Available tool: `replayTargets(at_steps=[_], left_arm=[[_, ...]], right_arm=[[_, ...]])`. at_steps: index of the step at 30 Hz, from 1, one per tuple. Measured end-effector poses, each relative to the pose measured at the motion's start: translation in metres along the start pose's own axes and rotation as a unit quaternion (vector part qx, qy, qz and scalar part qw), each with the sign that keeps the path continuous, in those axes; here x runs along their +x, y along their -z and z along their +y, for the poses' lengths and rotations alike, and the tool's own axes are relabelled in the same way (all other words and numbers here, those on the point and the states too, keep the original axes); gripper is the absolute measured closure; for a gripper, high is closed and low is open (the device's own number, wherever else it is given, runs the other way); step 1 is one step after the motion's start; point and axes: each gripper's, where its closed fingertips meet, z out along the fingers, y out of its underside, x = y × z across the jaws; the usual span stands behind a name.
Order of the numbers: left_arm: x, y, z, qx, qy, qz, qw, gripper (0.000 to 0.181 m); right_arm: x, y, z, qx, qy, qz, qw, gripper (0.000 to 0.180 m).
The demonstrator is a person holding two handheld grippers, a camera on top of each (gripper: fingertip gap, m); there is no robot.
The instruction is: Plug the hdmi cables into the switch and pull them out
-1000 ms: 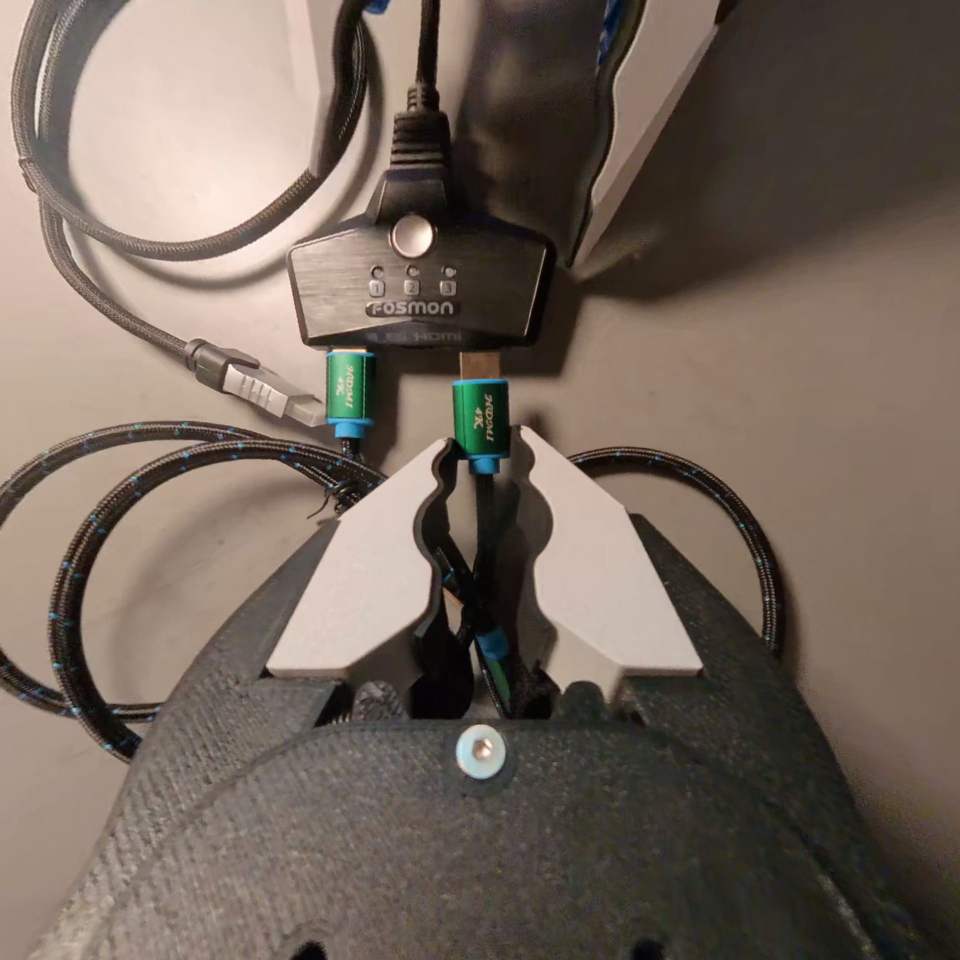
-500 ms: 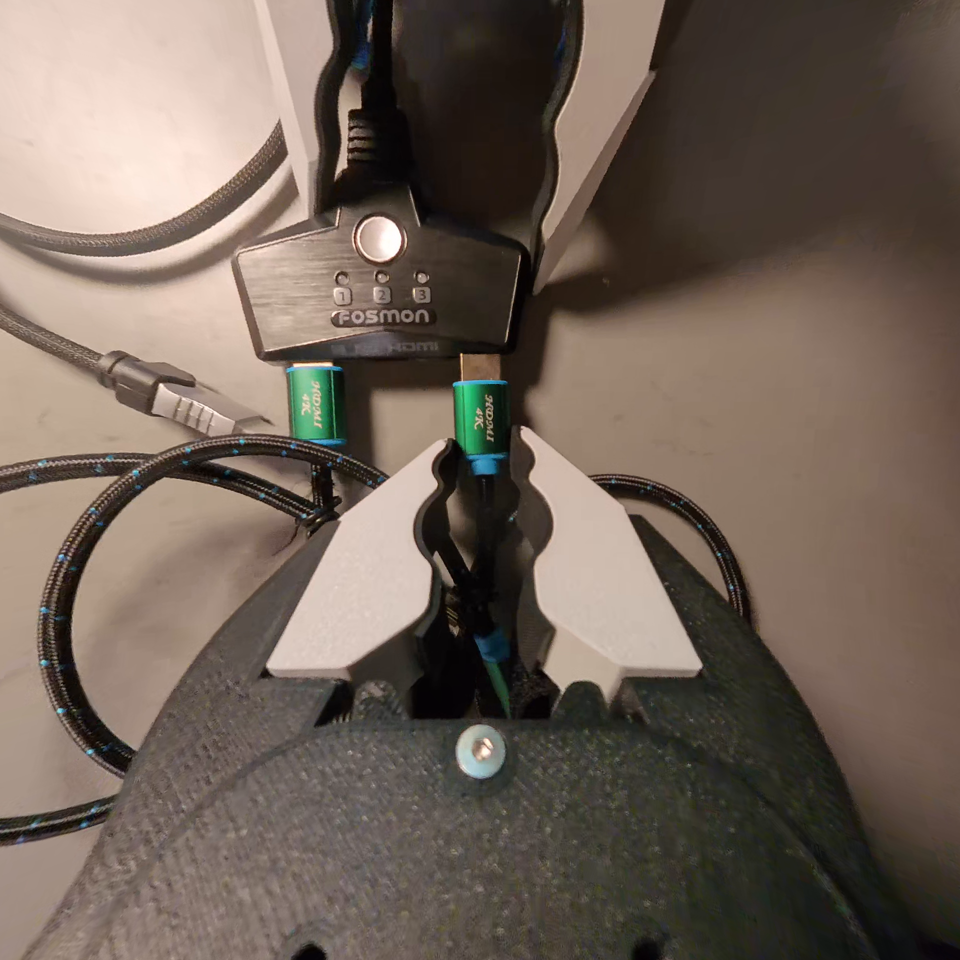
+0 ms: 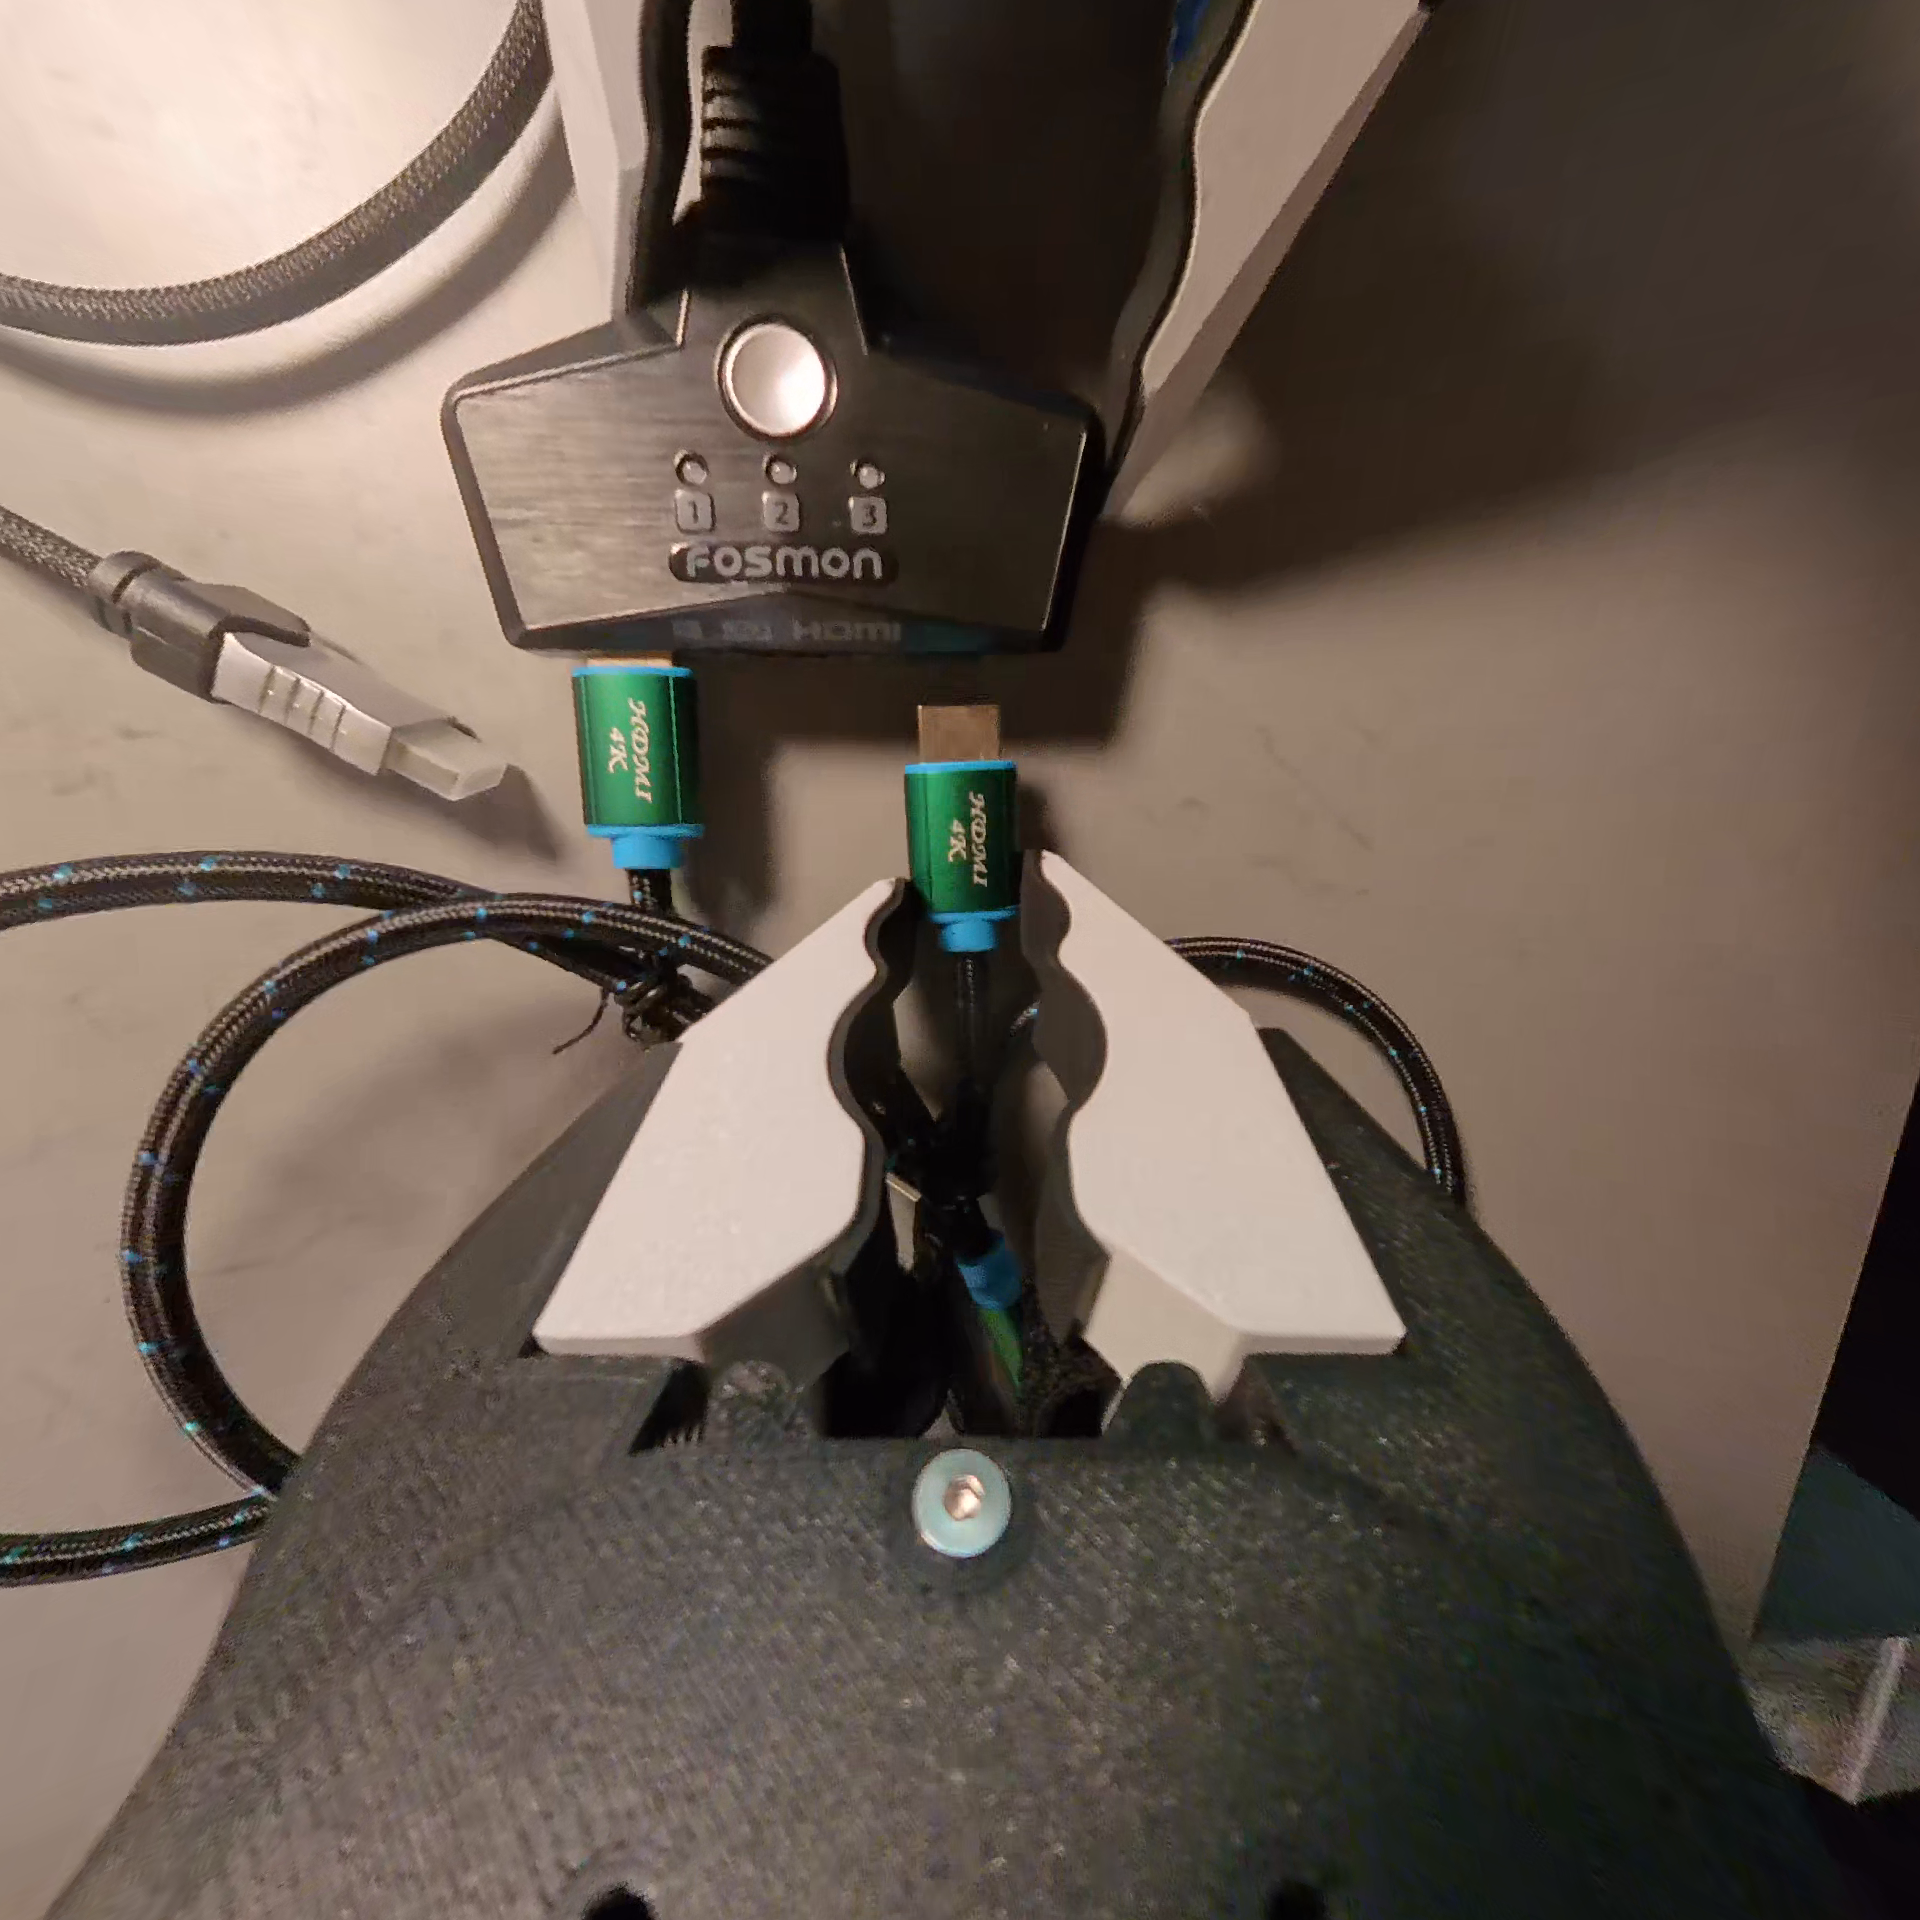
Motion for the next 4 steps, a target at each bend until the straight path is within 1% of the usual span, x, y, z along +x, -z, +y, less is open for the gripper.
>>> replayTargets(at_steps=[1, 4], left_arm=[[0.0006, 0.0005, -0.0001, 0.001, -0.003, -0.003, 1.0, 0.16], [0.0017, 0.0001, -0.0007, 0.001, -0.005, -0.004, 1.0, 0.16]], right_arm=[[-0.0001, 0.0003, -0.0013, 0.003, 0.0, 0.0, 1.0, 0.103], [-0.001, -0.0013, -0.0032, 0.003, 0.009, 0.002, 1.0, 0.103]])
